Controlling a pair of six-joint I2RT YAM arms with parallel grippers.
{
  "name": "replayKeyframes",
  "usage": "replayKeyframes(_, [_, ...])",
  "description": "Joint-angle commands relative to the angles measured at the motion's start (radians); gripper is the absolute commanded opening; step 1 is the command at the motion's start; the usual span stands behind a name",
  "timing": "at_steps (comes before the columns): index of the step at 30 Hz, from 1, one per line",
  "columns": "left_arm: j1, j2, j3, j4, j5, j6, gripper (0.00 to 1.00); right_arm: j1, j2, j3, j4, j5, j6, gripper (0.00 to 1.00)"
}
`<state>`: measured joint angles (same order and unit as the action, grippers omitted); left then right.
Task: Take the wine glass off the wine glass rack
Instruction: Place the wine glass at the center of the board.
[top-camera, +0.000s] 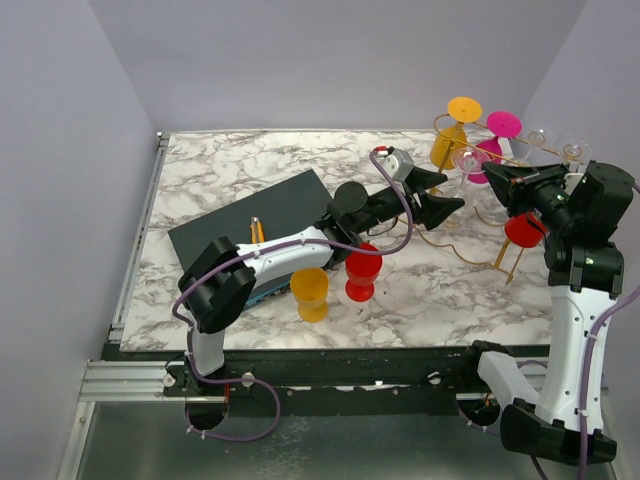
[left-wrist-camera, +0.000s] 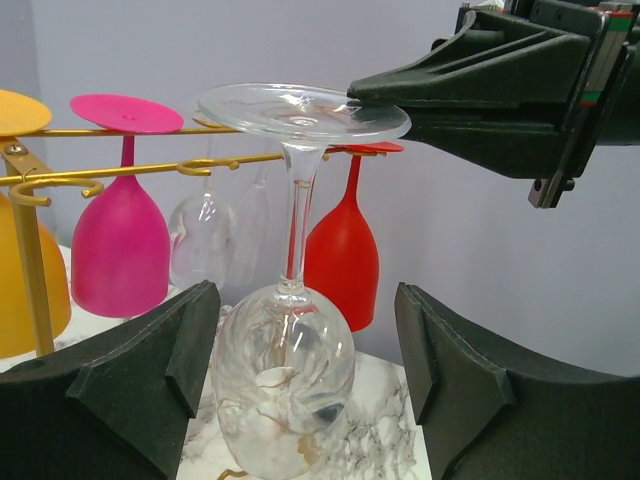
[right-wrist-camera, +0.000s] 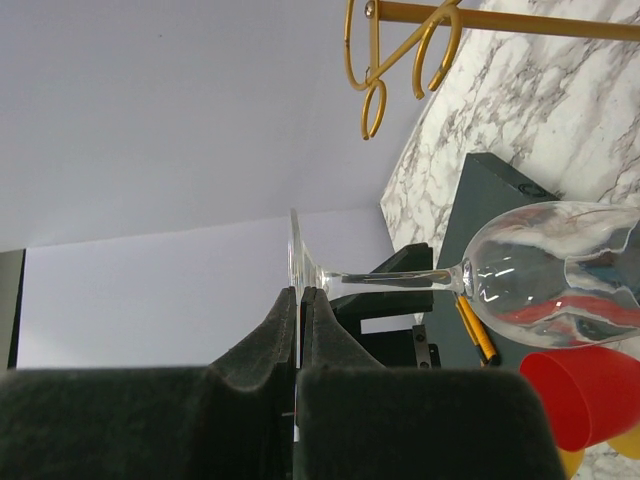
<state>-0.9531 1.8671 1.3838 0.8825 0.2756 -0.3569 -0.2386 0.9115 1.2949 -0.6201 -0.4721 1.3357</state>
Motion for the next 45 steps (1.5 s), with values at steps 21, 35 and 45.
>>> replayKeyframes(21, [-0.006,-0.048,-0.059,0.081,-0.129,0.049,0.62,0.280,0.064,0.047,0.101,0.107,0.010,0.01])
replayKeyframes(35, [0.001,-0.130,-0.122,0.099,-0.163,0.073,0.41,0.402,0.105,0.061,0.134,0.173,0.013,0.01])
replayKeyframes(45, [0.001,-0.225,-0.194,0.098,-0.247,0.076,0.04,0.450,0.115,0.062,0.147,0.219,-0.002,0.01])
